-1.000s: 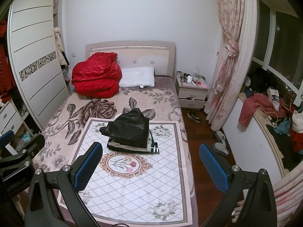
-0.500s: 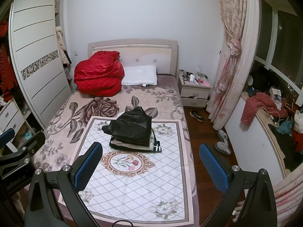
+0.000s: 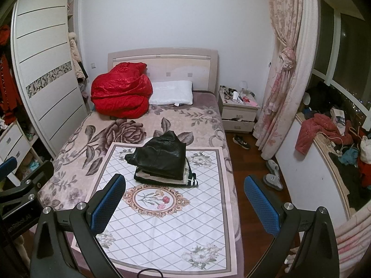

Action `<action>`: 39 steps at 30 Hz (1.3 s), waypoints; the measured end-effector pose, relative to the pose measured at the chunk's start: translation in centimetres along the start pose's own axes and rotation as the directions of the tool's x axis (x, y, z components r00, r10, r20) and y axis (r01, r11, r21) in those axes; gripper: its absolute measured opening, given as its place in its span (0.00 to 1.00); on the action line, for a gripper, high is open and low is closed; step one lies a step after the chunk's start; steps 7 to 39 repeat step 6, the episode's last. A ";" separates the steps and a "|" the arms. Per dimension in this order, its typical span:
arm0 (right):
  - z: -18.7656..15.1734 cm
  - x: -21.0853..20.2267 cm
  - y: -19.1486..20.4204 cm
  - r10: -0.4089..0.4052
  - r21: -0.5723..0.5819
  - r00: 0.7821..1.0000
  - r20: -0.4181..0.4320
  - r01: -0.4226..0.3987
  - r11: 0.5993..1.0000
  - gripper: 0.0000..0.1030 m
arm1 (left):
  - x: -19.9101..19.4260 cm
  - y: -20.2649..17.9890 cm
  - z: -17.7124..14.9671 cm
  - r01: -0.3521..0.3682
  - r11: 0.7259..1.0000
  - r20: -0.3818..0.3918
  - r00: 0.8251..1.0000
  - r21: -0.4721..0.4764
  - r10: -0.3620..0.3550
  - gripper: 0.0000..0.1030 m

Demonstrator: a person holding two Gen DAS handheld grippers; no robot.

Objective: Fold large clothes

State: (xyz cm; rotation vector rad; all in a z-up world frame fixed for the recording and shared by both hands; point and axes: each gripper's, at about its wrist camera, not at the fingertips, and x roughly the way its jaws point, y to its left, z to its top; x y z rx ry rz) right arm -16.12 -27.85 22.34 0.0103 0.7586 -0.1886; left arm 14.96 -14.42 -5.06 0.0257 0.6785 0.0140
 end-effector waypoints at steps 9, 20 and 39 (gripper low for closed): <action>0.1 0.1 0.2 0.001 0.000 1.000 0.001 -0.001 1.000 1.00 | 0.0 0.1 0.1 -0.003 1.000 0.000 1.000 -0.003 0.003 1.00; 0.1 0.1 0.2 0.001 0.000 1.000 0.001 -0.001 1.000 1.00 | 0.0 0.1 0.1 -0.003 1.000 0.000 1.000 -0.003 0.003 1.00; 0.1 0.1 0.2 0.001 0.000 1.000 0.001 -0.001 1.000 1.00 | 0.0 0.1 0.1 -0.003 1.000 0.000 1.000 -0.003 0.003 1.00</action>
